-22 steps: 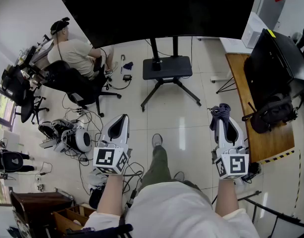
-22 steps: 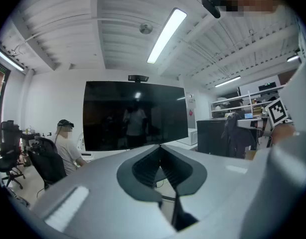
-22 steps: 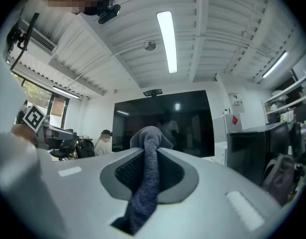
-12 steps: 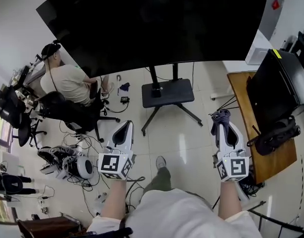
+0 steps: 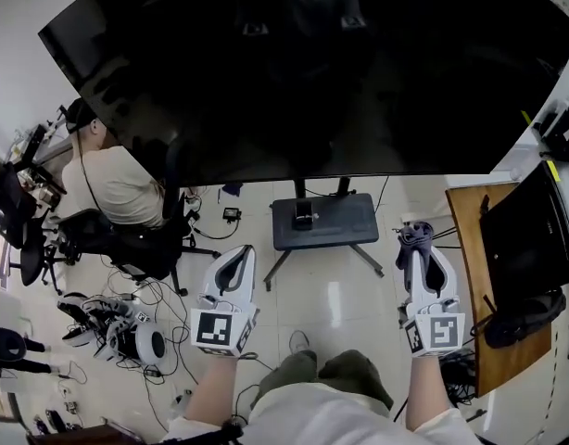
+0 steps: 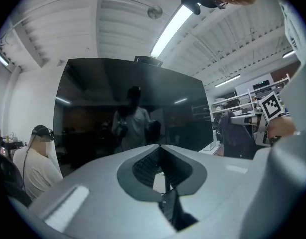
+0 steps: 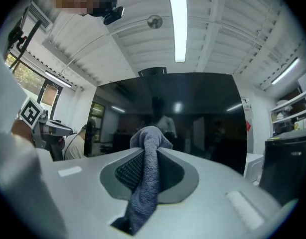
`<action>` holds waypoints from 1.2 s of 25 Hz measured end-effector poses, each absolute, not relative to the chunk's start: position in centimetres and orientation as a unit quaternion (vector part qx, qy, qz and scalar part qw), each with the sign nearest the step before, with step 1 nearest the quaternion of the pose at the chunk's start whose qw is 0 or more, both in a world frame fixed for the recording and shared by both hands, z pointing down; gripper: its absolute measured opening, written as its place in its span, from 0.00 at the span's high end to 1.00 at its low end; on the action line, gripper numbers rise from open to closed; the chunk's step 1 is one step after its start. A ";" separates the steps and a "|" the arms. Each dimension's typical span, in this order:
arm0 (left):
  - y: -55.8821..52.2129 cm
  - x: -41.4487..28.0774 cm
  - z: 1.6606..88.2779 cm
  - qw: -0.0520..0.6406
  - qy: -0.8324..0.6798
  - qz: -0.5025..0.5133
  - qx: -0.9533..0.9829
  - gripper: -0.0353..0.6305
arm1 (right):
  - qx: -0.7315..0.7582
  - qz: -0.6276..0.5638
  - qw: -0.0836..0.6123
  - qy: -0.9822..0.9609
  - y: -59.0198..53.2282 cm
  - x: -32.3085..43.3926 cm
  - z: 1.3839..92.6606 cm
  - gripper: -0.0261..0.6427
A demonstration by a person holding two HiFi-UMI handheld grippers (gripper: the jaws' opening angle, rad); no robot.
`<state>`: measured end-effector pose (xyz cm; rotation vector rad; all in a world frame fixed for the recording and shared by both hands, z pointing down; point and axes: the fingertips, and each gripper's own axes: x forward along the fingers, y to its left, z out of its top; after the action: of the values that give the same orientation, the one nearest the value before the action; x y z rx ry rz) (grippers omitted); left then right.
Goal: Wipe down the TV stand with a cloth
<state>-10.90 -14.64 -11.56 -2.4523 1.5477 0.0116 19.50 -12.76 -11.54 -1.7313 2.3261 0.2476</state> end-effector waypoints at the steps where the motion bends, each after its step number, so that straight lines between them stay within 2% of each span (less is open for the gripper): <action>1: -16.7 -11.5 -9.9 0.123 0.530 0.006 -0.839 0.85 | -0.589 0.086 0.116 0.795 -14.8 19.0 -9.9 0.88; 4: -22.8 -12.6 -0.1 0.130 0.535 0.001 -0.835 0.85 | -0.588 0.102 0.120 0.794 -20.6 18.4 -0.1 0.88; 10: -33.7 -12.2 29.9 0.129 0.550 -0.019 -0.825 0.85 | -0.603 0.103 0.124 0.781 -30.9 20.2 30.7 0.88; 16: -39.2 -16.9 50.1 0.155 0.550 -0.009 -0.821 0.85 | -0.583 0.115 0.139 0.792 -37.7 12.8 51.1 0.88; 23: -40.0 -20.8 58.1 0.152 0.561 -0.001 -0.814 0.85 | -0.536 0.131 0.156 0.819 -39.3 7.2 58.9 0.88; 27: -38.3 -21.5 56.5 0.137 0.568 0.010 -0.811 0.85 | -0.504 0.129 0.155 0.840 -39.0 4.3 54.9 0.88; 30: -38.9 -22.3 54.1 0.152 0.580 0.024 -0.800 0.85 | -0.451 0.135 0.156 0.868 -44.2 0.4 49.8 0.88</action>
<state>-22.31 -38.87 54.13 -2.2943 1.6648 0.0687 0.43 -44.24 49.79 -1.2924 2.4853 0.3874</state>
